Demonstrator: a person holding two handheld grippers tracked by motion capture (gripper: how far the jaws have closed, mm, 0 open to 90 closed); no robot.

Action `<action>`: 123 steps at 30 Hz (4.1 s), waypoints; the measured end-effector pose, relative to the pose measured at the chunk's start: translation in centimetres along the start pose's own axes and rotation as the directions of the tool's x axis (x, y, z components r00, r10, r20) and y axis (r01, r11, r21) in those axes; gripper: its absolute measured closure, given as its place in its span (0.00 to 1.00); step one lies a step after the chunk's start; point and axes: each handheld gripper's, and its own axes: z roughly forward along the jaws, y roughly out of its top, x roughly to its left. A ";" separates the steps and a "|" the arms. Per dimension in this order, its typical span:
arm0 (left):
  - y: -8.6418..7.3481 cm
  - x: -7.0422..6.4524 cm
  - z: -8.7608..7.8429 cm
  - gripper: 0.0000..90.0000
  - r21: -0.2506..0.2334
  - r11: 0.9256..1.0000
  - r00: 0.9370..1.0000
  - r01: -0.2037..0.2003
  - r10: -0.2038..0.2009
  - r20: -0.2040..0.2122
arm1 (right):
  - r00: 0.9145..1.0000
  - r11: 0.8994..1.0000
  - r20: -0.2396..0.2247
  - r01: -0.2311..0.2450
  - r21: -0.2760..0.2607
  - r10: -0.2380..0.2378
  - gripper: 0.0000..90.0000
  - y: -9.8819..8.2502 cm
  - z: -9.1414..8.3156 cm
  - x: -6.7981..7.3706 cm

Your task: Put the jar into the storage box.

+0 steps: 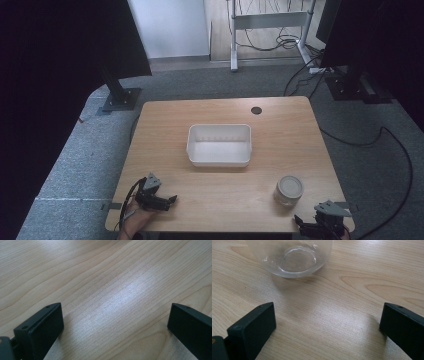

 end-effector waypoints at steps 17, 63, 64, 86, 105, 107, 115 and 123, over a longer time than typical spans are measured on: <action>0.0 0.0 0.0 0.00 -0.001 1.000 1.000 0.004 -0.004 -0.002 | 1.000 1.000 -0.010 0.009 -0.011 -0.010 0.00 -0.2 -0.1 -0.2; 0.1 0.0 0.1 0.00 -0.001 1.000 0.999 0.026 -0.026 -0.025 | 0.996 0.995 -0.074 0.034 -0.091 -0.040 0.00 2.4 -0.2 1.4; 0.1 0.0 0.1 0.00 -0.001 1.000 0.999 0.026 -0.026 -0.025 | 0.996 0.995 -0.077 0.036 -0.093 -0.044 0.00 2.5 -0.2 1.5; 0.1 0.0 0.1 0.00 -0.001 1.000 0.999 0.025 -0.025 -0.025 | 0.993 0.994 -0.098 0.055 -0.093 -0.064 0.00 4.4 1.2 2.2; 0.1 -0.1 0.1 0.00 -0.001 1.000 0.999 0.026 -0.026 -0.025 | 0.994 0.994 -0.091 0.059 -0.088 -0.067 0.02 6.1 2.9 2.5; 0.1 0.0 0.1 0.00 -0.001 1.000 0.999 0.025 -0.025 -0.025 | 0.993 0.995 -0.094 0.060 -0.085 -0.068 0.04 6.3 3.0 2.4; 0.1 0.0 0.1 0.00 -0.001 1.000 0.999 0.025 -0.025 -0.025 | 0.994 0.995 -0.091 0.057 -0.078 -0.064 0.09 6.7 3.5 2.5; 0.1 0.0 0.1 0.00 -0.001 1.000 0.999 0.025 -0.025 -0.025 | 0.997 0.997 -0.069 0.037 -0.060 -0.042 0.10 7.0 3.3 2.9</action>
